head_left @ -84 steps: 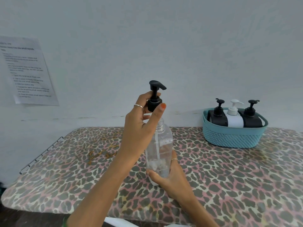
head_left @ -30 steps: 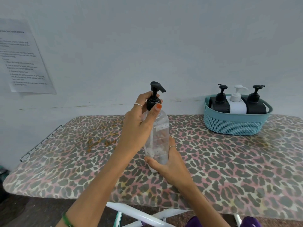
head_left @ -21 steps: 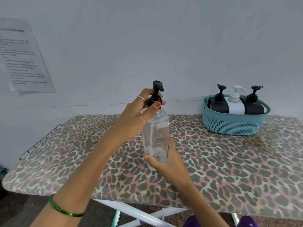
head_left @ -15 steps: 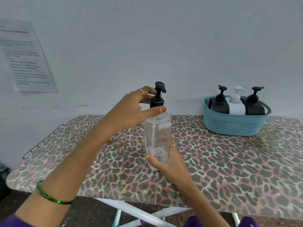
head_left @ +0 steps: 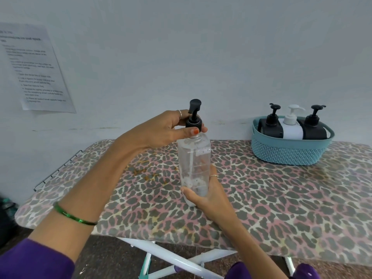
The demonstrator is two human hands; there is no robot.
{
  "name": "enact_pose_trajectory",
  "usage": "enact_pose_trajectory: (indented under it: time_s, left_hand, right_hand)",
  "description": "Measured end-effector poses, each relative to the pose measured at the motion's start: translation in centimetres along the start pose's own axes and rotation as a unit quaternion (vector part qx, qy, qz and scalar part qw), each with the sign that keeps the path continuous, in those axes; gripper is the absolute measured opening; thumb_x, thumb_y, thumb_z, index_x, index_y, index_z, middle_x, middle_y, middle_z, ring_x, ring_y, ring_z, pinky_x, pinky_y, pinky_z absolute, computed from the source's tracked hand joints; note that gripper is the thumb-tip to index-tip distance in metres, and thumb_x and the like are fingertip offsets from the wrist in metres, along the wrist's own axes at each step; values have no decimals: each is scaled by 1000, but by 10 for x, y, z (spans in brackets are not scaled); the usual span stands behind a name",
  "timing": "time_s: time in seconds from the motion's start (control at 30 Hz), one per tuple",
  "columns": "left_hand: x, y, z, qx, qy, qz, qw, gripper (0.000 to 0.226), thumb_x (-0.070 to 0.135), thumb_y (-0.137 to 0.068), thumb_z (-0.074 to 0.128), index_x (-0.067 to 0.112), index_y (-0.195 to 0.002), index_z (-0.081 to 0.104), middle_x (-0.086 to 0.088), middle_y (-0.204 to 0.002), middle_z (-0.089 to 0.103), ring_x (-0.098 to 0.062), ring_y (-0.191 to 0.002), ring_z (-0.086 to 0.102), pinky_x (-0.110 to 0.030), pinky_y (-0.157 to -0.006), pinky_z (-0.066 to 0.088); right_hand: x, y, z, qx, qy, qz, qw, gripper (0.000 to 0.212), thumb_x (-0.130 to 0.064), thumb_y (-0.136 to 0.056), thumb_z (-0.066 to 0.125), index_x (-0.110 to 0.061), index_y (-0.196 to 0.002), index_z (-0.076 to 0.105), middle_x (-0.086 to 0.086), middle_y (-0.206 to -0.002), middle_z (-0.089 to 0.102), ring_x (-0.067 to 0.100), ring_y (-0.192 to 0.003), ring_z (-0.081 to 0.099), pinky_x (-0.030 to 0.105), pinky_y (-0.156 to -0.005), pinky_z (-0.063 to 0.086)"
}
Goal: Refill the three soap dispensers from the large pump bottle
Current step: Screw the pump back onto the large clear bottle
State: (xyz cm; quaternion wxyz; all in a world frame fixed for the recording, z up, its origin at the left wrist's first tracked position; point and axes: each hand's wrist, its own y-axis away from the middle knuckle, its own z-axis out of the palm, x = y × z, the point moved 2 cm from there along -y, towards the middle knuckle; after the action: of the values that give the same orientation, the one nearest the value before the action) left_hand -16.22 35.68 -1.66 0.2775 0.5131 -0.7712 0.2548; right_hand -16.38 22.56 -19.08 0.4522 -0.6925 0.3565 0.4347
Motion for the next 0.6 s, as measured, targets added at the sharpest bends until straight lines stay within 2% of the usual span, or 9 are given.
enact_pose_trajectory:
  time_s: [0.07, 0.13, 0.2, 0.27, 0.33, 0.43, 0.5, 0.6]
  left_hand:
    - [-2, -1, 2, 39, -33, 2, 999, 35, 51, -75, 61, 33, -105, 61, 21, -110, 67, 15, -107, 57, -11, -96, 40]
    - [-3, 0, 7, 124, -75, 9, 989, 37, 64, -64, 63, 47, -96, 58, 33, -96, 61, 29, -92, 52, -11, -89, 40]
    - [-4, 2, 13, 191, -86, 17, 978, 37, 70, -56, 63, 49, -86, 56, 37, -85, 55, 33, -81, 50, -8, -82, 40]
    - [-5, 3, 14, 209, -75, 24, 975, 36, 68, -58, 63, 47, -87, 59, 37, -85, 57, 32, -83, 50, -10, -82, 40]
    - [-7, 2, 13, 189, -55, 20, 980, 36, 64, -62, 64, 42, -90, 65, 33, -90, 63, 27, -89, 53, -15, -87, 41]
    - [-10, -1, 10, 132, -8, 16, 991, 36, 51, -68, 67, 30, -96, 70, 19, -102, 71, 13, -103, 60, -22, -98, 41]
    - [-12, -2, 6, 82, 35, 18, 996, 34, 40, -71, 68, 22, -101, 70, 15, -106, 72, 7, -109, 60, -18, -98, 43]
    - [-14, -4, 2, 27, 84, 9, 996, 33, 26, -77, 66, 12, -107, 67, 14, -109, 71, 4, -110, 61, -9, -88, 46]
  right_hand:
    - [1, 0, 0, 2, 0, 3, 1000, 69, -46, -75, 76, -70, -114, 24, -34, -112, 53, -17, -103, 54, -1, -77, 41]
    - [1, 0, -1, 4, -2, 4, 1000, 69, -43, -75, 77, -67, -114, 26, -35, -108, 54, -18, -101, 55, -2, -75, 40]
    - [2, 0, 0, 2, -2, 5, 1000, 69, -42, -75, 77, -60, -118, 27, -35, -108, 54, -18, -100, 55, -2, -75, 40]
    - [2, -1, 0, 2, 0, 5, 1000, 70, -42, -75, 77, -59, -119, 26, -36, -108, 54, -18, -101, 54, -2, -76, 40]
    - [3, -1, 0, 4, 2, 5, 1000, 68, -42, -75, 77, -62, -116, 26, -38, -106, 53, -19, -101, 54, -3, -75, 39]
    - [3, 0, 0, 2, 6, 5, 1000, 69, -43, -75, 77, -64, -116, 25, -41, -106, 52, -20, -101, 53, -4, -75, 39]
    - [3, 0, 0, -1, 5, 6, 1000, 69, -43, -75, 77, -63, -116, 25, -40, -107, 53, -20, -100, 53, -4, -75, 39]
    - [2, 0, 0, -3, 4, 7, 1000, 69, -45, -74, 76, -63, -116, 24, -33, -111, 53, -19, -101, 53, -3, -75, 39]
